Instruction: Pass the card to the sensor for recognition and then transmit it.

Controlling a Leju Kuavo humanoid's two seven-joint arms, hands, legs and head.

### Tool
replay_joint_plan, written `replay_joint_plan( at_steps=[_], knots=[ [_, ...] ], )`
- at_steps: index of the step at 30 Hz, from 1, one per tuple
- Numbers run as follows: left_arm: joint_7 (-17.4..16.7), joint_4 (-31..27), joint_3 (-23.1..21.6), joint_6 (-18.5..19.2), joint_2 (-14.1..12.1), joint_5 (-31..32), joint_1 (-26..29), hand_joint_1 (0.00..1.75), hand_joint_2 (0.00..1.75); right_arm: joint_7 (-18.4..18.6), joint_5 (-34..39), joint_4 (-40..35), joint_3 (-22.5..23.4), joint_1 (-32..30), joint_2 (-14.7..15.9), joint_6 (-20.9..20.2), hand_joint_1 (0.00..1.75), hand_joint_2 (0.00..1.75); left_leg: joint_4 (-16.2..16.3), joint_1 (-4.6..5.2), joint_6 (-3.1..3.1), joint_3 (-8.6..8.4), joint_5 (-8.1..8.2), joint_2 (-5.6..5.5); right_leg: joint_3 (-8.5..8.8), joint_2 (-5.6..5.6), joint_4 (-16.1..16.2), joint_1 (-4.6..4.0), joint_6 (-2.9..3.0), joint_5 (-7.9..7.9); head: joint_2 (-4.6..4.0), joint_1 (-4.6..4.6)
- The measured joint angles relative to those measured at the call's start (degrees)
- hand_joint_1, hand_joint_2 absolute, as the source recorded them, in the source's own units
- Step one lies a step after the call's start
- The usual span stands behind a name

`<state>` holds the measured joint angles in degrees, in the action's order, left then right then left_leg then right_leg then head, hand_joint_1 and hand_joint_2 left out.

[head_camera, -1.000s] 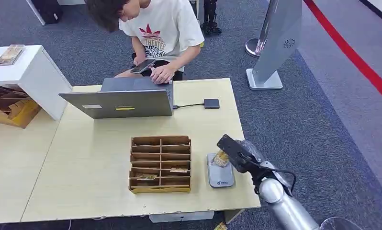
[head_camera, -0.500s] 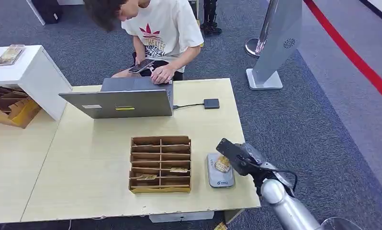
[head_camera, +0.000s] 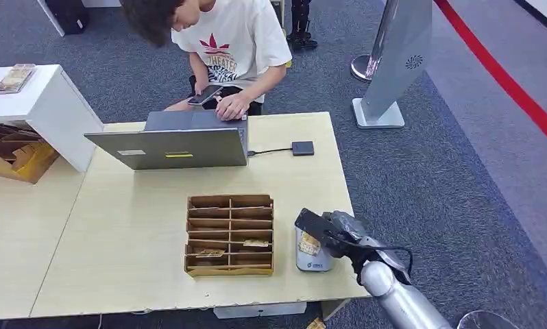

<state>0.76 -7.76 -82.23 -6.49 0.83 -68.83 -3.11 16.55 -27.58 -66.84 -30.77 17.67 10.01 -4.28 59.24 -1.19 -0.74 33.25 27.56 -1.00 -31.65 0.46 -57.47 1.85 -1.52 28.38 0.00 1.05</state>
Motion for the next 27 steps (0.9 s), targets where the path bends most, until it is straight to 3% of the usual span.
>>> replay_joint_plan(
  at_steps=[27],
  knots=[
    [0.0,0.0,0.0,0.3,0.0,0.0,0.0,0.0,0.0,0.9,-3.4,2.6,-1.3,1.6,-0.7,0.5,1.75,1.75,0.0,0.0,0.0,-0.4,-0.01,0.02,0.39,0.01,0.0,0.0,-0.01,-0.02,0.0,0.0]
  ],
)
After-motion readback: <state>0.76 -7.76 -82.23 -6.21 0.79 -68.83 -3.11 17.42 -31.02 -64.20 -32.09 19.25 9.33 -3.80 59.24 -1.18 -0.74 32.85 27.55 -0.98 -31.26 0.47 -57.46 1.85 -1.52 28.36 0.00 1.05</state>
